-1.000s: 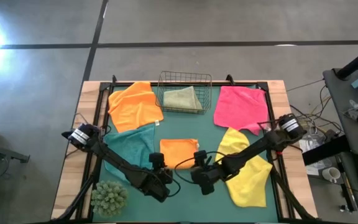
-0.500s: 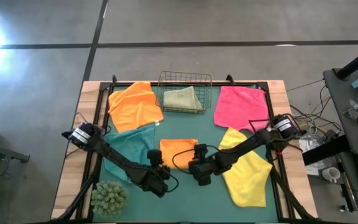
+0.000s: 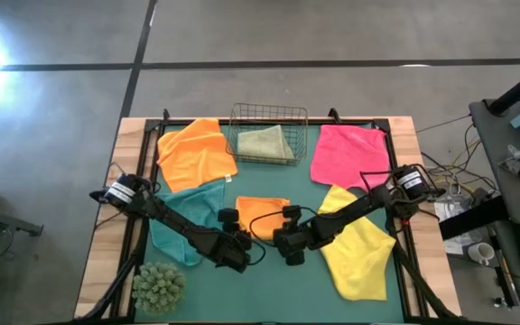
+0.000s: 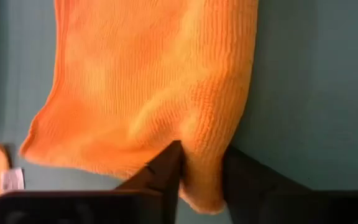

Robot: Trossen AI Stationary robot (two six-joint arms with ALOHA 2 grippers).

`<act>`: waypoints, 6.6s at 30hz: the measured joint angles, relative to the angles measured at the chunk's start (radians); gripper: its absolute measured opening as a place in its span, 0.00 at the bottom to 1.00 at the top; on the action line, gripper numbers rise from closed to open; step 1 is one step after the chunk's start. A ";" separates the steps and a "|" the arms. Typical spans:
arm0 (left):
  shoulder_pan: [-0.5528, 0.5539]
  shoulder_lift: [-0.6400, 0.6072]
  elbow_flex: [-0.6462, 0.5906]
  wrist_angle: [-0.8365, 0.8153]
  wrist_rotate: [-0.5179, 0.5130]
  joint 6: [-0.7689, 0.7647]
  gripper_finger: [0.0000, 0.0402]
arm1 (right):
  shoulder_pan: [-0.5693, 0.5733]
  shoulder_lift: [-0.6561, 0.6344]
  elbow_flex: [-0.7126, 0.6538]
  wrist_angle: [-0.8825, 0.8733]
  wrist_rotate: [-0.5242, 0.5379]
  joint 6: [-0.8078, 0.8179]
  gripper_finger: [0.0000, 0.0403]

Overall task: Fold microfiber towels
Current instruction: Put the orange microfiber cloth into the wire basket, then fold the yellow microfiber cloth

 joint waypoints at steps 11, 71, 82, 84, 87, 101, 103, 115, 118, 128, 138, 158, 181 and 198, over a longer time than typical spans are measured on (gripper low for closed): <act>0.008 -0.026 0.004 0.040 0.036 0.140 0.01 | -0.001 -0.062 0.004 -0.055 -0.003 0.113 0.02; 0.875 -0.351 0.115 0.358 0.129 1.008 0.00 | -0.833 -0.082 0.593 -0.317 -0.122 -0.428 0.02; 0.934 -0.196 0.119 0.411 0.123 1.005 0.00 | -0.936 0.049 0.592 -0.238 -0.167 -0.621 0.02; 0.944 -0.178 0.118 0.410 0.123 1.005 0.00 | -0.945 0.060 0.592 -0.227 -0.177 -0.642 0.02; 0.952 -0.163 0.114 0.380 0.121 1.004 0.00 | -0.947 0.074 0.592 -0.248 -0.210 -0.636 0.02; 0.944 -0.163 0.118 0.279 0.151 0.997 0.00 | -0.943 0.077 0.592 -0.435 -0.472 -0.456 0.02; 0.944 -0.168 0.123 0.277 0.152 1.000 0.00 | -0.943 0.077 0.592 -0.449 -0.472 -0.457 0.02; 0.943 -0.193 0.208 0.122 0.306 0.989 0.00 | -0.943 0.073 0.592 -0.476 -0.465 -0.459 0.02; 0.940 -0.193 0.206 0.105 0.312 0.971 0.00 | -0.943 0.071 0.593 -0.492 -0.466 -0.457 0.02; 0.940 -0.193 0.208 -0.019 0.357 0.968 0.00 | -0.941 0.070 0.594 -0.523 -0.532 -0.456 0.02; 0.939 -0.193 0.208 -0.040 0.366 0.968 0.14 | -0.929 0.070 0.594 -0.541 -0.543 -0.449 0.16; 0.934 -0.227 0.436 -0.229 0.391 0.900 0.32 | -0.955 -0.116 0.594 -0.625 -0.542 -0.456 0.36; 0.756 -0.345 0.328 -0.236 0.391 0.757 0.32 | -0.767 -0.637 0.151 -0.726 -0.536 0.132 0.32; 0.478 -0.346 0.126 -0.041 0.392 0.532 0.32 | -0.161 -0.772 -0.220 -0.612 -0.289 0.860 0.30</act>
